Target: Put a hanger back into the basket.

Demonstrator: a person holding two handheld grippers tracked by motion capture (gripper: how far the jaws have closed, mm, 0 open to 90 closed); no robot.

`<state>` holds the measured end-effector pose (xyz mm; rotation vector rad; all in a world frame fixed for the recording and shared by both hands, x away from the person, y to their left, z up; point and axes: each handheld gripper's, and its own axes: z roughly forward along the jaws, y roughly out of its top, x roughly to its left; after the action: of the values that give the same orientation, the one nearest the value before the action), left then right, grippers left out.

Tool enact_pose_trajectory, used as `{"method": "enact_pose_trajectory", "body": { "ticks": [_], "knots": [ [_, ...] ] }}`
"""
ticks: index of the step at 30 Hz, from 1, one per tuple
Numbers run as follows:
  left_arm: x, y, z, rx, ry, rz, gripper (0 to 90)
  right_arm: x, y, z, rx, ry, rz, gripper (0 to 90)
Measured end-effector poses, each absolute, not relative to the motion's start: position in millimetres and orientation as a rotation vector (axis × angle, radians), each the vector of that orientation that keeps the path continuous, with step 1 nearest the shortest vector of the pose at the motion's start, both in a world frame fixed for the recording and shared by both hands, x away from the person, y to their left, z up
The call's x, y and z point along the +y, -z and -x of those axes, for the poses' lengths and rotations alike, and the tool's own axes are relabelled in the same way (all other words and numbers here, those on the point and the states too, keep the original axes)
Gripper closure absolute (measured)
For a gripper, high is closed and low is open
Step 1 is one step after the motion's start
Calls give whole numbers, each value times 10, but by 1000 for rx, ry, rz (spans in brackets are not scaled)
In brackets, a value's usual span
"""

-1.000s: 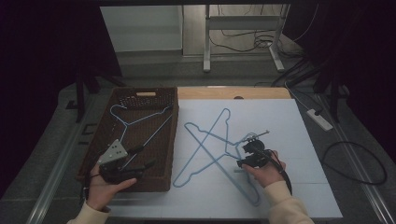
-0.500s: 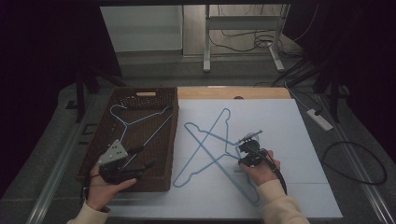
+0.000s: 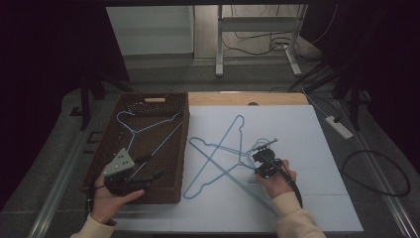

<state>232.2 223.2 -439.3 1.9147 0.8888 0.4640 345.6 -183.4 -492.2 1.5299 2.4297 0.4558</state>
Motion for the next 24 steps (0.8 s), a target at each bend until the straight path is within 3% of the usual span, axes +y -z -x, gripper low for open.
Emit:
{"method": "enact_pose_trajectory", "body": {
  "ticks": [11,24],
  "knots": [
    [2196,4384,-2318,890,-473,-1922,336,-2166,4675,-3327,2447,-681,-1423,880],
    [1906,4222,-2355,849,-449,-1954,334,-2551,4633,-3219,2501,-836,-1304,881]
  ]
}}
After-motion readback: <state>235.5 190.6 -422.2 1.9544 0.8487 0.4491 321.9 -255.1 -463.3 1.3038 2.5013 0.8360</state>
